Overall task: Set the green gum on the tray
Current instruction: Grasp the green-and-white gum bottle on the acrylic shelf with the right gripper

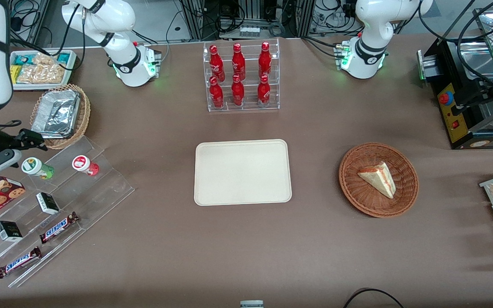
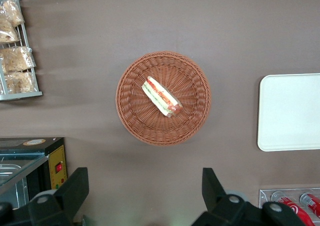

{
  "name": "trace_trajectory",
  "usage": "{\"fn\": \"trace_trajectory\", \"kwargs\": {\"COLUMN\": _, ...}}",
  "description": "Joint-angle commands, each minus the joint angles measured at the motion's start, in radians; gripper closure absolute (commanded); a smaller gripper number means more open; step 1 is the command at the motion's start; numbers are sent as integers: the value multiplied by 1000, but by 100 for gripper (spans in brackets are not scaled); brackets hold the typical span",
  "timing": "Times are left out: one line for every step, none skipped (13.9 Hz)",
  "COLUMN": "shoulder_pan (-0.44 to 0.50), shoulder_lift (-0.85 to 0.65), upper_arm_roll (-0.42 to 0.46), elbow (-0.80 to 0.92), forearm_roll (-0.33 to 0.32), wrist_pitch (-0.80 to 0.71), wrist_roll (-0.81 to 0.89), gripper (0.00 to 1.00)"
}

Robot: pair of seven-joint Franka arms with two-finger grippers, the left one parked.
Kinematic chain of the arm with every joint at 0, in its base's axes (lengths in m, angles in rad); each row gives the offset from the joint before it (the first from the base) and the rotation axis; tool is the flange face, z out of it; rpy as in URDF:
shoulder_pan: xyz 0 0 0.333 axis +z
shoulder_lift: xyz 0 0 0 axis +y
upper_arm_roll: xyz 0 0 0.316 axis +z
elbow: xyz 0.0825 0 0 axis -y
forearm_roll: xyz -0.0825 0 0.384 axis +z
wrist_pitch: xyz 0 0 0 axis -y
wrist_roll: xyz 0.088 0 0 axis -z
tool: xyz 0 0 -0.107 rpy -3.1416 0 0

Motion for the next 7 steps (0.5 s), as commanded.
{"fn": "trace_trajectory", "kwargs": {"shoulder_pan": -37, "shoulder_lift": 38, "upper_arm_roll": 4, "elbow": 0, "forearm_roll": -7, "wrist_pitch": 55, "wrist_roll": -148, "gripper": 0}}
{"fn": "trace_trajectory", "kwargs": {"shoulder_pan": -50, "shoulder_lift": 49, "upper_arm_roll": 4, "elbow": 0, "forearm_roll": -5, "wrist_pitch": 66, "wrist_roll": -195, "gripper": 0}}
{"fn": "trace_trajectory", "kwargs": {"shoulder_pan": -59, "shoulder_lift": 57, "upper_arm_roll": 4, "elbow": 0, "forearm_roll": -5, "wrist_pitch": 77, "wrist_roll": -222, "gripper": 0}}
{"fn": "trace_trajectory", "kwargs": {"shoulder_pan": -65, "shoulder_lift": 67, "upper_arm_roll": 4, "elbow": 0, "forearm_roll": -5, "wrist_pitch": 86, "wrist_roll": -241, "gripper": 0}}
{"fn": "trace_trajectory", "kwargs": {"shoulder_pan": -65, "shoulder_lift": 75, "upper_arm_roll": 4, "elbow": 0, "forearm_roll": -5, "wrist_pitch": 97, "wrist_roll": -258, "gripper": 0}}
{"fn": "trace_trajectory", "kwargs": {"shoulder_pan": -79, "shoulder_lift": 86, "upper_arm_roll": 4, "elbow": 0, "forearm_roll": -5, "wrist_pitch": 106, "wrist_roll": -276, "gripper": 0}}
{"fn": "trace_trajectory", "kwargs": {"shoulder_pan": -85, "shoulder_lift": 94, "upper_arm_roll": 4, "elbow": -1, "forearm_roll": -5, "wrist_pitch": 114, "wrist_roll": -295, "gripper": 0}}
